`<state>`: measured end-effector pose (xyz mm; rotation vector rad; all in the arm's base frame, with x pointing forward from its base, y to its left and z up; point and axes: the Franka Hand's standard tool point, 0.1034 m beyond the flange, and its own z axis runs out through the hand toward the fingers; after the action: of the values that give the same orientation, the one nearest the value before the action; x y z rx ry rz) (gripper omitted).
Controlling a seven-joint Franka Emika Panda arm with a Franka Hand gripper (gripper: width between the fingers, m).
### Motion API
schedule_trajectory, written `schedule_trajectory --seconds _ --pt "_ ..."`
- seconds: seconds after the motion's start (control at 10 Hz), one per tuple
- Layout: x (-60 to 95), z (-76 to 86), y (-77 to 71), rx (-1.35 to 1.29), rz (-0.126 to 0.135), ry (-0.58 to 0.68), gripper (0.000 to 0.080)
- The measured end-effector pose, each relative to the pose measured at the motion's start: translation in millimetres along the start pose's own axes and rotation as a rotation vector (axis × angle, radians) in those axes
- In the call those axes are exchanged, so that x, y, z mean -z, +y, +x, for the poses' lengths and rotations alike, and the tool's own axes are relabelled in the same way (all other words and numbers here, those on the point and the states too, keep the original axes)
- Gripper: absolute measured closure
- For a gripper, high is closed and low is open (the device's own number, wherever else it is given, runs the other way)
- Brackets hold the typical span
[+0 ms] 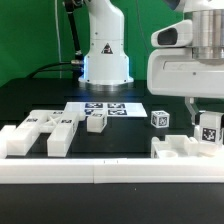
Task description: Assemble chair
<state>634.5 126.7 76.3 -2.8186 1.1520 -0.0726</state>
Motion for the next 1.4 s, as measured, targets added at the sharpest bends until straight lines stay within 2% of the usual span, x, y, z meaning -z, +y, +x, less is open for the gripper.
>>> schedule_trajectory --seconds 0.3,0.7,0.8,0.9,1.0,1.3,1.4 --pt "-0.4 0.6 0.4 -0.295 0.004 -0.005 0.0510" --pt "-0.5 0.5 0.4 -0.379 0.005 -0.006 0.0495" --pt "-0.6 0.4 0.5 -0.351 0.004 -0.006 0.0321" --pt "-1.2 -0.6 0.8 -0.334 0.003 -0.007 0.0189" --pt "-2.0 -2.3 0.4 -0.313 0.004 -0.006 0.0162" --pt "2.3 -1.4 -2.6 0.083 0.003 0.008 0.0152" --pt "2.6 -1.1 -2.9 0.141 0.003 0.009 0.0151"
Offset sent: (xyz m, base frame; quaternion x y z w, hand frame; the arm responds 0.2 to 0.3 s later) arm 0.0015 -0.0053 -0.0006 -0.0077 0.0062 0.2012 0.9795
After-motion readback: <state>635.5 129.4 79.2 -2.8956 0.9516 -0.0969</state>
